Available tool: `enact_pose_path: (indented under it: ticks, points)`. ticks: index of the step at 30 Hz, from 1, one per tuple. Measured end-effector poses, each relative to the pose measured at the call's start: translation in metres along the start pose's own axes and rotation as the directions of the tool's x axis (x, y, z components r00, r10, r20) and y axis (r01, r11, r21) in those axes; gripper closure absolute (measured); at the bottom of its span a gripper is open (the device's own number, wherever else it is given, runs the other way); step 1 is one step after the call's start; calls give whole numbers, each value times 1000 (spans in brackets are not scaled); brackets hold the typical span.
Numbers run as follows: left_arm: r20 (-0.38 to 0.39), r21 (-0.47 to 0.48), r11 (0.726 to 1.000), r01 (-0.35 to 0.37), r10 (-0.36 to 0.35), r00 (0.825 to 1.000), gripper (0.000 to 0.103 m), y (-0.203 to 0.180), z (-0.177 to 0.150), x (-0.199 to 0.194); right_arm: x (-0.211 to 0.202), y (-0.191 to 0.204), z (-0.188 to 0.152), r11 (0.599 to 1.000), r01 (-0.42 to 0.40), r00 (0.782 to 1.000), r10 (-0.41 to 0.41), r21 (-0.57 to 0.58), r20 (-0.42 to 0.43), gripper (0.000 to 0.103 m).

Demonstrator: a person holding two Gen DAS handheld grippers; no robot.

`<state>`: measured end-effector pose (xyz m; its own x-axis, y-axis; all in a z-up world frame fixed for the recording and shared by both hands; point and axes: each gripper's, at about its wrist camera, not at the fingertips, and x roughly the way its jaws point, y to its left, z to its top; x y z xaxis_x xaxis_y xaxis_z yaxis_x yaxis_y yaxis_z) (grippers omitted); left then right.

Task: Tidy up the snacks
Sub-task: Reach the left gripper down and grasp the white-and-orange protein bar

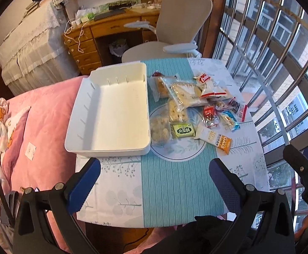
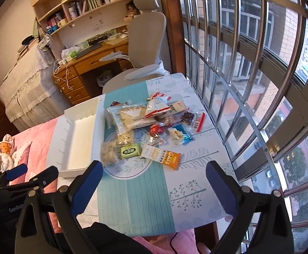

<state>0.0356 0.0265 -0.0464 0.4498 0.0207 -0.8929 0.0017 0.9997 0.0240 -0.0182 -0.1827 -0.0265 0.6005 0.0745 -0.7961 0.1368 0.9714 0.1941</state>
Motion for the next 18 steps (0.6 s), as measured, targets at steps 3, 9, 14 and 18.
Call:
enact_pose_path:
  ticks: [3, 9, 14, 18]
  points:
    - [-34, -16, 1000, 7, -7, 999, 0, -9, 4, 11, 9, -10, 7, 1000, -2, 1000, 2, 0, -16, 6]
    - [-88, -82, 992, 97, -104, 991, 0, -33, 18, 30, 34, -35, 27, 1000, -16, 999, 15, -19, -43, 7]
    - [-98, -138, 984, 110, -124, 987, 0, -54, 35, 41, 56, -57, 53, 999, -14, 998, 11, -41, -60, 9]
    - [-128, -213, 970, 120, -150, 980, 0, -66, 48, 57, 76, -68, 71, 995, -36, 997, 30, -92, -71, 9]
